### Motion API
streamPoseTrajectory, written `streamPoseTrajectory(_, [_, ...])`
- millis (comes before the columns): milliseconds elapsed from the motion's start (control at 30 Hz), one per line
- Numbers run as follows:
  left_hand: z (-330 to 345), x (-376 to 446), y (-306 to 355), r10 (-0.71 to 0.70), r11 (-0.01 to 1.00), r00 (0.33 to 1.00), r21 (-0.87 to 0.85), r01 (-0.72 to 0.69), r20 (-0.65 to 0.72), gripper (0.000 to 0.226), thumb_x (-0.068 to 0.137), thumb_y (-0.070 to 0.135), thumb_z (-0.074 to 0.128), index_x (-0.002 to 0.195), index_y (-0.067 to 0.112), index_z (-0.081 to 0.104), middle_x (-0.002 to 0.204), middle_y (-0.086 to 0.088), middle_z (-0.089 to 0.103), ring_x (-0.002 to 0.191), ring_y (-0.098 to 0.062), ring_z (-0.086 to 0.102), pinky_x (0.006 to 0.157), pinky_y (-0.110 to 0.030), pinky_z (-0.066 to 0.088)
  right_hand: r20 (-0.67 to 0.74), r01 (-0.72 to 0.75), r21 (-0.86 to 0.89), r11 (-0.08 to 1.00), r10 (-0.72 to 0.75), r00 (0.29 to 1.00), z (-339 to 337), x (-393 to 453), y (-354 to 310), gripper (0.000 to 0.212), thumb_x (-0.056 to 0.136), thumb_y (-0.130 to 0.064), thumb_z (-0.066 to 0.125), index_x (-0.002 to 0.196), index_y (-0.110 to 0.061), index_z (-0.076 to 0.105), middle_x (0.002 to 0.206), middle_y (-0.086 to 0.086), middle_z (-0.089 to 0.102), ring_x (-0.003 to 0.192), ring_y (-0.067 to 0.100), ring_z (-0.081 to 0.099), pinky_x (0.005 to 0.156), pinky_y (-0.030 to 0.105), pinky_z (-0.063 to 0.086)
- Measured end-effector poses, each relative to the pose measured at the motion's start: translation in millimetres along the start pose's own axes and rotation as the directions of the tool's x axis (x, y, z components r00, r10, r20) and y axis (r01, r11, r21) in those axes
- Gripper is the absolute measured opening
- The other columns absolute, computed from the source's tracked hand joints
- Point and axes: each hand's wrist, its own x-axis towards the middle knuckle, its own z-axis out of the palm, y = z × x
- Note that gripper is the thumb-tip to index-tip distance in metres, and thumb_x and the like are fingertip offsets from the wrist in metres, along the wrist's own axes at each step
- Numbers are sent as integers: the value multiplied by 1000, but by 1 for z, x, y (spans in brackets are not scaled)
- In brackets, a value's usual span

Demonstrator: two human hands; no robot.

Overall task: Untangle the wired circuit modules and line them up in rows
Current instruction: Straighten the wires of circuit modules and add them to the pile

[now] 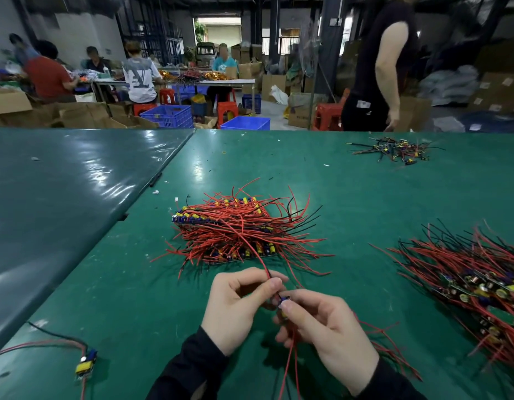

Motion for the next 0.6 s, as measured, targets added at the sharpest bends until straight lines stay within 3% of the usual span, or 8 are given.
streamPoseTrajectory(133, [2,-2,-1,41,998,998,42,-39,-41,8,76,1,69,72,2,76,69,-5,69,64,-7,63,62,-19,49,37,32,-47,998,-30,999,-1,-1,-2,17,84,-16,56,88,-5,67,66,8,65,53,18,62,51,24,49])
streamPoseTrajectory(233, [1,-1,3,-122,978,992,-166,125,28,13,64,17,72,74,13,78,64,-8,67,54,-10,59,56,-19,50,43,-82,100,992,78,996,-2,1,-2,18,89,-3,50,83,0,66,61,12,62,46,20,60,44,23,47])
streamPoseTrajectory(367, [-3,-1,5,-206,907,958,-328,263,200,23,56,14,72,79,13,79,64,-8,68,53,-12,61,58,-20,52,105,-179,212,961,160,982,-2,1,-6,17,70,-14,65,78,1,66,59,15,61,43,21,58,41,23,44])
streamPoseTrajectory(467, [-5,-1,3,-201,927,960,-280,251,195,24,52,3,83,74,9,78,62,-7,68,53,-10,60,58,-19,51,130,-171,129,977,154,979,-5,2,-7,9,75,-10,63,77,-1,66,58,12,60,42,20,57,41,22,43])
streamPoseTrajectory(533, [-4,0,2,-171,957,971,-206,204,167,14,57,1,78,69,9,77,63,-6,69,55,-10,60,60,-19,50,129,-171,52,984,163,978,-8,2,-7,10,79,-10,57,74,-3,63,55,10,60,39,19,56,39,21,42])
streamPoseTrajectory(600, [-1,-1,1,-154,969,975,-167,181,163,12,58,4,79,68,11,77,64,-5,69,55,-10,60,59,-19,49,119,-173,13,985,170,978,-9,2,-8,11,70,-13,53,68,-6,61,51,9,57,36,19,55,37,20,40])
